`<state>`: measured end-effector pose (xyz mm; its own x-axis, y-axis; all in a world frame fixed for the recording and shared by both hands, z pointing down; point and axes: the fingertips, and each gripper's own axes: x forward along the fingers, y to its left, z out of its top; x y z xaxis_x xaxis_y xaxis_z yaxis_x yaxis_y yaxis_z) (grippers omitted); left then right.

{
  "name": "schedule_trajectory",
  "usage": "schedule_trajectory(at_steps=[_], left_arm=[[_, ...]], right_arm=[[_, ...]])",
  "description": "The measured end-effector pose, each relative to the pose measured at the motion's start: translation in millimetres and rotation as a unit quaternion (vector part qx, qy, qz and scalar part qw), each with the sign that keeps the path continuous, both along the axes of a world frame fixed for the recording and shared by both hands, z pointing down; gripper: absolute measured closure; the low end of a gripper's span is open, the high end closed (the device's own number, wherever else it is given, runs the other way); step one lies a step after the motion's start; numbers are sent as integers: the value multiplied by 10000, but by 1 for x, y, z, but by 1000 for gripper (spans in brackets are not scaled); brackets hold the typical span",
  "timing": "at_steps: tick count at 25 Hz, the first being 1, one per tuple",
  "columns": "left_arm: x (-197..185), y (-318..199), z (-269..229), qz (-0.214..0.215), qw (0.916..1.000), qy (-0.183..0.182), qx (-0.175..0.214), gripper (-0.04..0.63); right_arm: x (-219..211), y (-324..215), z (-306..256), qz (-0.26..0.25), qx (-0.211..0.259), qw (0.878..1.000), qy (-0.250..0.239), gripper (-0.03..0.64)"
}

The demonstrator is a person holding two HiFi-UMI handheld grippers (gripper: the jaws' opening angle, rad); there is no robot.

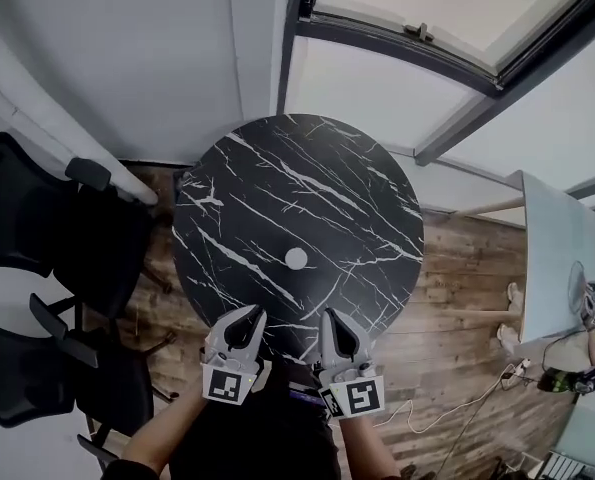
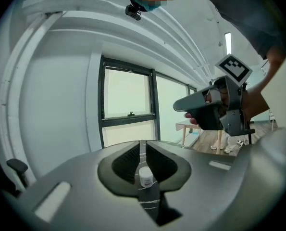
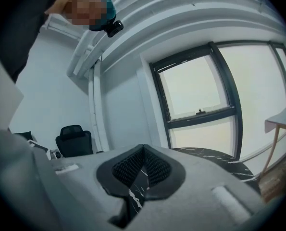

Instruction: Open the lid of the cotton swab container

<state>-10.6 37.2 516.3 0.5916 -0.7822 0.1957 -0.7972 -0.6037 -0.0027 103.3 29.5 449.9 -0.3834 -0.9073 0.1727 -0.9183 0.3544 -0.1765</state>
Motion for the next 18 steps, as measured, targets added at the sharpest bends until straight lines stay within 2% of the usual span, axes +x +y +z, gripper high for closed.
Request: schedule_trajectory(at_steps=[2,7,14,18], left_arm=[[4,-8,14,-61,9999,-23,-110,545],[15,-26,37,32,9999,-155,-27,538],[28,-34,77,4,9986,-190,-488,554],[34,-36,103,63,9980,-288,-558,507]], right_arm=[[-1,-3,5,-33,9,10000,-36,623],[-2,-6,19,-136,-66,9999,9,623],[9,-9,44,75,-389,9992,-91,623],[9,-13,57,85,-465,9989,-59,623]])
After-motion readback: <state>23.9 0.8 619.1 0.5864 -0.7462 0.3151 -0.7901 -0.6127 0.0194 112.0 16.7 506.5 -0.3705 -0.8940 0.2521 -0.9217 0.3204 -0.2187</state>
